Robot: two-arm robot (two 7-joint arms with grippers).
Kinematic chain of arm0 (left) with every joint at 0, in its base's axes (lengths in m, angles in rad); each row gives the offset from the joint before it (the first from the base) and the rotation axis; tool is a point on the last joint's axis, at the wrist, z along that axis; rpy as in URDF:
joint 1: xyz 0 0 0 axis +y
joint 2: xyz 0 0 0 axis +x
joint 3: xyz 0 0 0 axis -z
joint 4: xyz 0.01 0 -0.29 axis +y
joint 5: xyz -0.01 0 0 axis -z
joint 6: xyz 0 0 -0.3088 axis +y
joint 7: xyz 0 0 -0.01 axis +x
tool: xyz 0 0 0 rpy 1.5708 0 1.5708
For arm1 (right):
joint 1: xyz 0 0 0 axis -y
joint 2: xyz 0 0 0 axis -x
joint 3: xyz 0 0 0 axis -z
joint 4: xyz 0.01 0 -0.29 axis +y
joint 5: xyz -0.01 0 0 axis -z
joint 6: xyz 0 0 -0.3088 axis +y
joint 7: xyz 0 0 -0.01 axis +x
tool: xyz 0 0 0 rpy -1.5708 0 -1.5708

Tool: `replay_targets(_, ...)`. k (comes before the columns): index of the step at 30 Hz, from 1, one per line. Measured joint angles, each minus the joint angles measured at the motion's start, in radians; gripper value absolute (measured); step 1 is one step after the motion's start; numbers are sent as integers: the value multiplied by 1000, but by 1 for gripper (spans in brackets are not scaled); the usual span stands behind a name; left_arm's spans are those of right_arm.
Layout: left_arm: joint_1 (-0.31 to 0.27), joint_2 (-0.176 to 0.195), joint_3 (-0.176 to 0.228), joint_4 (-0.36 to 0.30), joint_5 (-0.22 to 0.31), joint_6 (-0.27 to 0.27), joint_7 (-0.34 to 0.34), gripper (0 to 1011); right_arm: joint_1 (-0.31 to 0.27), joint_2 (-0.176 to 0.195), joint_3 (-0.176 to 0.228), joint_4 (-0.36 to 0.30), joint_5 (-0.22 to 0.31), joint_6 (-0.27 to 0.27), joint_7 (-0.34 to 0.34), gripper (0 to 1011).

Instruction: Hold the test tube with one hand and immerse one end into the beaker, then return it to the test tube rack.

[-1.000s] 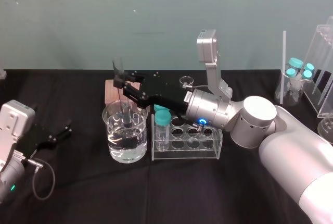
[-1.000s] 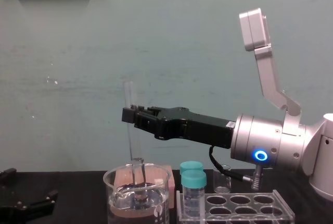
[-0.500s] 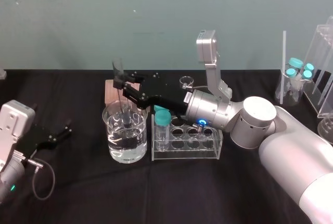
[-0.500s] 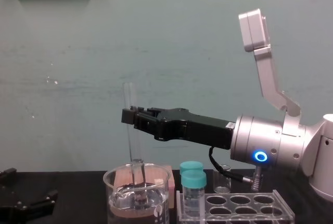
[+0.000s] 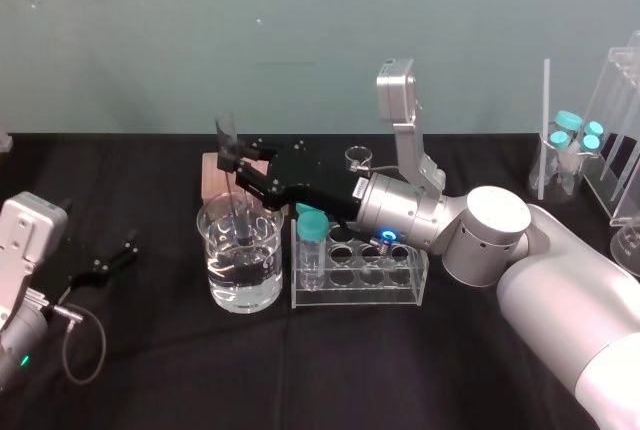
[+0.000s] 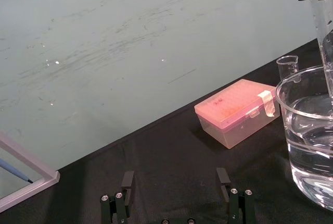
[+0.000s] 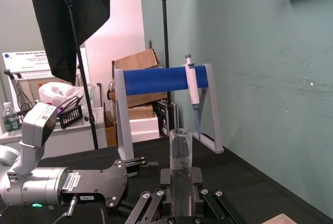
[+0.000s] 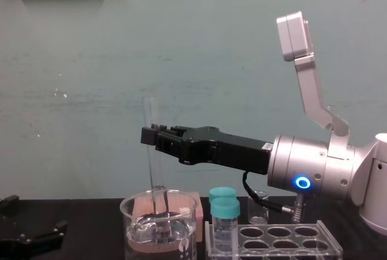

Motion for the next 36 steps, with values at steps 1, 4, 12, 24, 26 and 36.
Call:
replay_targets(1,0,0,0,0,0,0,0,1000,0,0,0,0,0,0,0,224)
replay_targets(4,0,0,0,0,0,0,0,1000,0,1,0,-1,1,0,0,224)
replay_targets(12,0,0,0,0,0,0,0,1000,-1,1,0,-2,1,2,-1,224)
replay_targets(24,0,0,0,0,0,0,0,1000,3,-2,0,5,0,2,-1,224)
replay_targets(26,0,0,0,0,0,0,0,1000,4,-3,0,7,0,2,0,224)
replay_targets(36,0,0,0,0,0,0,0,1000,7,-5,1,16,-2,-1,1,224)
